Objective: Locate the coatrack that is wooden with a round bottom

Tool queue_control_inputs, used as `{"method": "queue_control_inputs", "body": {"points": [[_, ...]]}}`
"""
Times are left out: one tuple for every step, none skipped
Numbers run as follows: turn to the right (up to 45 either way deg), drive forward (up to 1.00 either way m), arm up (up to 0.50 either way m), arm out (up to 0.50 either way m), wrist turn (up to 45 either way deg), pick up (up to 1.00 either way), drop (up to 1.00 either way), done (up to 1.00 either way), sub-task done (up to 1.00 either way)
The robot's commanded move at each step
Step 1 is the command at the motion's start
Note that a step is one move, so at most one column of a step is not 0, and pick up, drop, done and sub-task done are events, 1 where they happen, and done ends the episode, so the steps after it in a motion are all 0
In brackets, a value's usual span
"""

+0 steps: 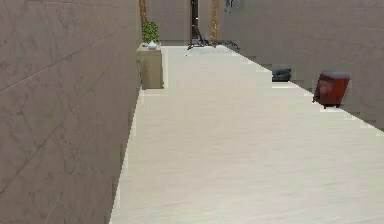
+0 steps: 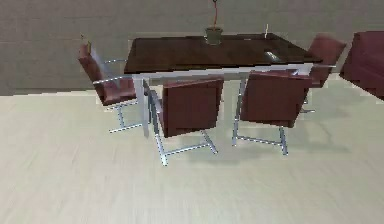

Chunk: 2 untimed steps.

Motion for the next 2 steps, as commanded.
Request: {"method": "queue_control_inputs", "body": {"points": [[0.0,1.00,0.00,0.00,0.0,0.00,0.00,0.00,0.00],[-3.0,0.00,0.00,0.00,0.0,0.00,0.00,0.00,0.00]]}}
